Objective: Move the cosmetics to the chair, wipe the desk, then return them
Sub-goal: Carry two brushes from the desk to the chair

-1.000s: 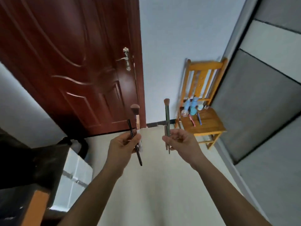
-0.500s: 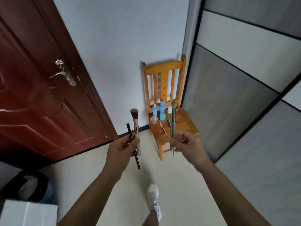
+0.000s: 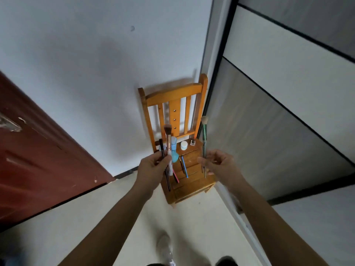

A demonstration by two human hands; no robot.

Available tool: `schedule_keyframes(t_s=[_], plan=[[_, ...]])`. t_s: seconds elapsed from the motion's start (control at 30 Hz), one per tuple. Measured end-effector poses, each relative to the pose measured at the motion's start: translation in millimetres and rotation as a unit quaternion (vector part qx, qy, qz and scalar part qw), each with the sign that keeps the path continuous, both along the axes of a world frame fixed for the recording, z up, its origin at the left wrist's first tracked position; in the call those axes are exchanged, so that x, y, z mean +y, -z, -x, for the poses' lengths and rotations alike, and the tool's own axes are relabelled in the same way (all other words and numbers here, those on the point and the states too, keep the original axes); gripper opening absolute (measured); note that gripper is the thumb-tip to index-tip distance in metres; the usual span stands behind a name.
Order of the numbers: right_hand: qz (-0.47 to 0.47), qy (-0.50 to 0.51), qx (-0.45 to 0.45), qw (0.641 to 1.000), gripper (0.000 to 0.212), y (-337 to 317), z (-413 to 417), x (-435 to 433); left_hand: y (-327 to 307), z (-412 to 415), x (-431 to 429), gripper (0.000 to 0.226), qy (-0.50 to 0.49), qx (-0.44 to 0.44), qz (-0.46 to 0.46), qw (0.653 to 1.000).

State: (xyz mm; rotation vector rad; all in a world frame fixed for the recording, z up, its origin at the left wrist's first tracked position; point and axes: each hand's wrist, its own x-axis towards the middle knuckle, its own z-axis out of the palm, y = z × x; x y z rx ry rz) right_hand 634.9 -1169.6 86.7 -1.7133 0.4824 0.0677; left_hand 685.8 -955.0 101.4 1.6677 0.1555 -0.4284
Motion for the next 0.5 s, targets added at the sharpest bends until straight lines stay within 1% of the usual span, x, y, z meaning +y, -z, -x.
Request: schedule_keyframes(t_s=[0.1, 0.17, 0.27, 0.4, 0.5], plan=[[-0.005, -0.011, 0.017, 1.000, 0.017, 10, -36, -26, 16, -33, -29, 0.012, 0.002, 0.015, -0.015, 1.000], [-0.004, -0.032, 0.032, 0.999, 0.016, 23, -61, -44, 28, -51, -48, 0.017, -0.015, 0.033, -0.024, 0.999], [-0.006, -0.071, 0.059, 0.996, 0.013, 50, -101, -71, 50, -68, -73, 0.025, -0.057, 0.057, -0.043, 0.996], [0.012, -0.147, 0.096, 0.984, 0.014, 95, -159, -101, 90, -82, -100, 0.026, -0.135, 0.112, -0.056, 0.983], [0.032, -0.191, 0.128, 0.973, 0.014, 135, -190, -120, 129, -90, -112, 0.027, -0.168, 0.152, -0.070, 0.971]])
